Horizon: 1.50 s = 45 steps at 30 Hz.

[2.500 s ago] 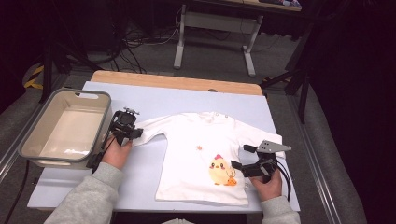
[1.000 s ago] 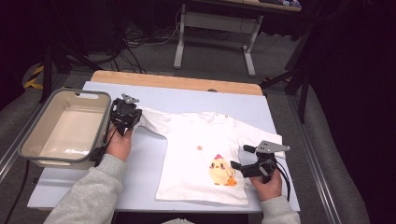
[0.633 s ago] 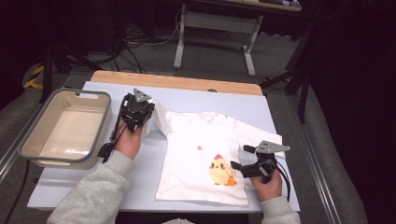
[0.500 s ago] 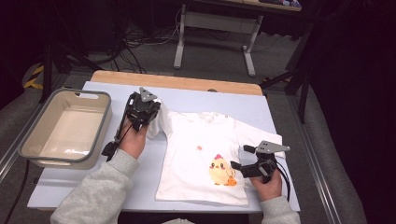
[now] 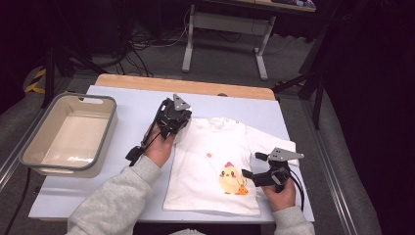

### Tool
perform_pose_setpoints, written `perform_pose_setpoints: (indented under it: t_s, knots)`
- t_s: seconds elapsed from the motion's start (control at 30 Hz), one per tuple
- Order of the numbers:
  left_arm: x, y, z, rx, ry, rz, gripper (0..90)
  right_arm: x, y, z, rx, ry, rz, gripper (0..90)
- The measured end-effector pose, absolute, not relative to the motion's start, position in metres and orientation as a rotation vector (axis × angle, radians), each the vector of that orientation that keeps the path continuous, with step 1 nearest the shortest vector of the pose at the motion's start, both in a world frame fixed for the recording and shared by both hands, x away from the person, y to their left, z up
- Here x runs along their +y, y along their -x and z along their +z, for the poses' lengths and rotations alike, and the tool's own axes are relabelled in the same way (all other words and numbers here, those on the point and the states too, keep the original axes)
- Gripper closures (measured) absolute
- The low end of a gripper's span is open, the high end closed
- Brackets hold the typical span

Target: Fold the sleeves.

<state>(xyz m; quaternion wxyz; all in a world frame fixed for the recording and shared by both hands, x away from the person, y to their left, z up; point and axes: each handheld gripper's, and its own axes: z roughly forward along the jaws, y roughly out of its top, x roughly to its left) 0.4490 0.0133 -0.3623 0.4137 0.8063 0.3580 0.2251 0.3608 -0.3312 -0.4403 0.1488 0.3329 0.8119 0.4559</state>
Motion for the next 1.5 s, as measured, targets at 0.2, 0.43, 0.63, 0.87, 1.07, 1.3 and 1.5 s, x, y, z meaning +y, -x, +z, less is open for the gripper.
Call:
perform_pose_setpoints:
  t_s: [0.2, 0.43, 0.63, 0.87, 1.07, 1.3, 1.5]
  knots:
    - [-0.004, -0.451, -0.371, 0.84, -2.074, 0.513, 88.2, -0.331, -0.36, -0.44, 2.334, -0.955, 1.31, 8.1]
    - [-0.009, -0.455, -0.38, 0.759, -2.092, 0.381, 61.2, -0.331, -0.36, -0.44, 2.335, -0.956, 1.31, 8.0]
    - [0.01, -0.453, -0.373, 0.788, -2.071, 0.374, 42.1, -0.331, -0.36, -0.44, 2.337, -0.954, 1.308, 7.8]
    - [0.035, -0.453, -0.381, 0.85, -2.091, 0.367, 28.2, -0.33, -0.36, -0.44, 2.341, -0.95, 1.303, 7.7]
    - [0.05, -0.461, -0.397, 0.932, -2.146, 0.362, 29.2, -0.33, -0.36, -0.441, 2.342, -0.948, 1.298, 7.7]
    - [0.059, -0.468, -0.411, 1.02, -2.194, 0.309, 35.2, -0.329, -0.36, -0.441, 2.345, -0.942, 1.296, 7.8]
    - [0.064, -0.474, -0.419, 1.101, -2.226, 0.296, 40.7, -0.329, -0.36, -0.441, 2.343, -0.94, 1.29, 7.9]
